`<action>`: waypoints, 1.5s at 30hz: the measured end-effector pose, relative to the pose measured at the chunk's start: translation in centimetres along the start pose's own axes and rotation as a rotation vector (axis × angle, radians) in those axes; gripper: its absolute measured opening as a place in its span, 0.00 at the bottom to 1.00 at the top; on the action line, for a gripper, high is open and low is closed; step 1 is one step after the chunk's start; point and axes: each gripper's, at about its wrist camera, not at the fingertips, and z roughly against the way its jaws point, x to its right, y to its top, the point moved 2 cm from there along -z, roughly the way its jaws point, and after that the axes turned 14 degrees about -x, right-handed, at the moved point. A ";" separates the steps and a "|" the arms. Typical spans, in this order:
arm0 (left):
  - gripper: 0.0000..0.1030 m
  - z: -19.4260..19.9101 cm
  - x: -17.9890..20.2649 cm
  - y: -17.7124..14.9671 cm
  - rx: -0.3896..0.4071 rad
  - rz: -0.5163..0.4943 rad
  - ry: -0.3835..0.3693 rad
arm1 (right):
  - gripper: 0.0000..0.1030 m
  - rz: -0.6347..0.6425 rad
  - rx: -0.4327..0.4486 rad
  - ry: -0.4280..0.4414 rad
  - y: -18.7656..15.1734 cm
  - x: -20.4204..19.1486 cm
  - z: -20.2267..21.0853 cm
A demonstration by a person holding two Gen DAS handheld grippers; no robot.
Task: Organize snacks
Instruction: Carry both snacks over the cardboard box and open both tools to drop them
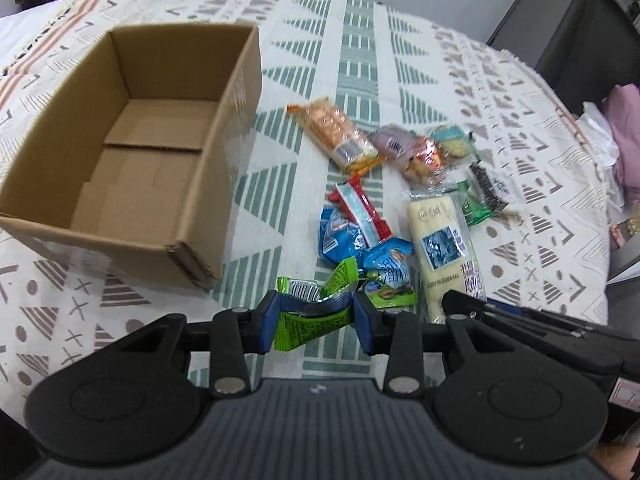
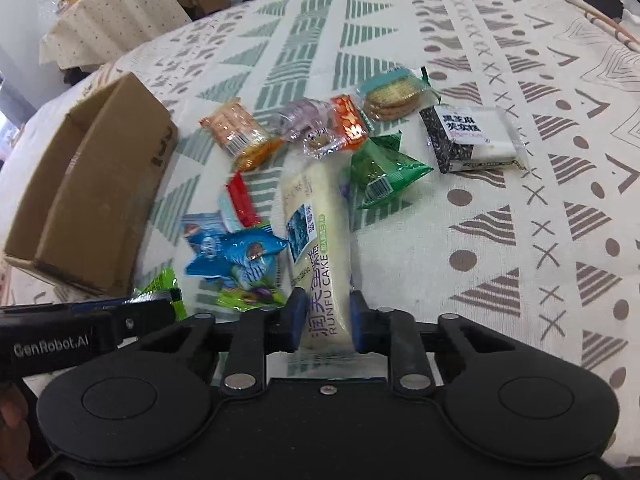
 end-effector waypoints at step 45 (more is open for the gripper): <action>0.37 12.0 -14.3 -0.9 0.262 0.122 -0.107 | 0.19 0.071 0.287 0.083 -2.5 -15.2 9.7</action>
